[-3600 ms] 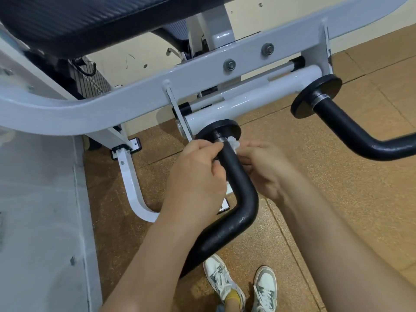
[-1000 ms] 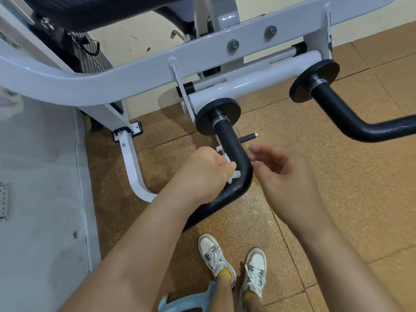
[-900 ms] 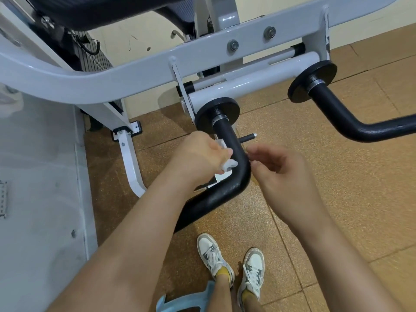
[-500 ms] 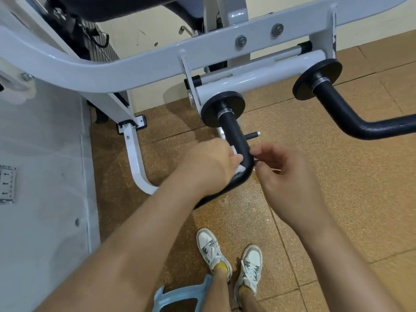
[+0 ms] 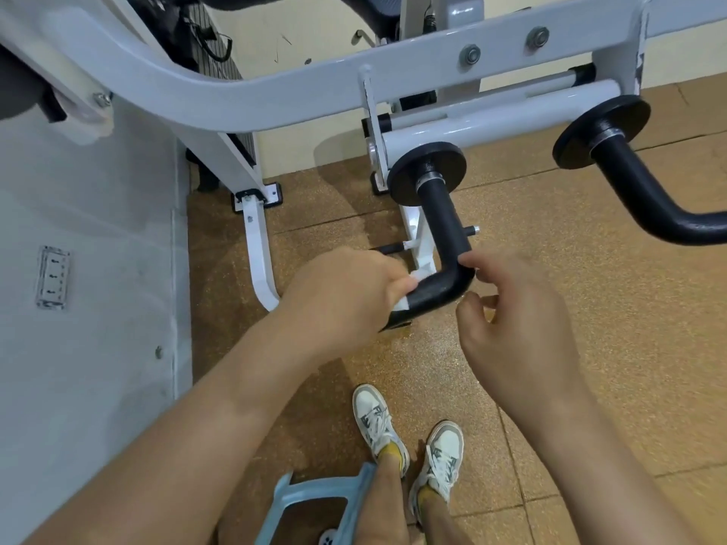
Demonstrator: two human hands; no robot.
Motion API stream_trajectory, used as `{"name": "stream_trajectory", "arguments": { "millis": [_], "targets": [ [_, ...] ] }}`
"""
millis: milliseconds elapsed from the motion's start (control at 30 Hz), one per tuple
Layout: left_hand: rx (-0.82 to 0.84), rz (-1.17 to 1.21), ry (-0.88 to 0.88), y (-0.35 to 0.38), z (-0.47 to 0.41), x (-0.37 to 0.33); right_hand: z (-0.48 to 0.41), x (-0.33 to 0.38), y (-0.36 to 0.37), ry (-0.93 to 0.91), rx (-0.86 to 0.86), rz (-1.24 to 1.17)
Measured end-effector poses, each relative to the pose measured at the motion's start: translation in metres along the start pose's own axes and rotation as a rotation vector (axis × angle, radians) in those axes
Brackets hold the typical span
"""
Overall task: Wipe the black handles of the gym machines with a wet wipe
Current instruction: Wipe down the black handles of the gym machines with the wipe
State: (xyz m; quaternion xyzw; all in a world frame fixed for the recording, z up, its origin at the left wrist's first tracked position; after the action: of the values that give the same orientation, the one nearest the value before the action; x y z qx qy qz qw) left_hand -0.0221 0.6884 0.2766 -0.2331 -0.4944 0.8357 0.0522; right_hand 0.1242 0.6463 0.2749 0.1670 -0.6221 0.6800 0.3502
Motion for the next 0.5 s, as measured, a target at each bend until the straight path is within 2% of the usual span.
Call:
{"name": "stream_trajectory", "arguments": {
  "millis": [100,233,367,500],
  "targets": [
    [0.002,0.135,0.015,-0.001,0.000,-0.002,0.003,-0.002,0.004,-0.018,-0.027,0.016],
    [-0.027,0.046,0.059,0.005,-0.023,-0.025,0.004,-0.002,0.006,-0.030,-0.018,0.001],
    [-0.074,0.140,0.010,0.000,0.028,0.017,0.007,-0.005,0.005,-0.035,0.029,0.051],
    [-0.177,0.061,-0.010,0.000,0.064,0.033,0.010,-0.004,0.003,-0.029,0.025,0.057]
  ]
}}
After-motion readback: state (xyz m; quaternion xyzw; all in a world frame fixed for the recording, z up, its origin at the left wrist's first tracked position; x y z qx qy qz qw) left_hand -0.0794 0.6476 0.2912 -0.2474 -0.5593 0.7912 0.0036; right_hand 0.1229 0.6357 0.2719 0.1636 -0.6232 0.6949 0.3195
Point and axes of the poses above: each hand's wrist, its own z-axis away from the middle knuckle, its own y-axis out of the palm, x = y × z, the point moved 5 cm from there along -z, towards the middle knuckle, and after that the axes turned 7 degrees about y, right-handed, at the moved point
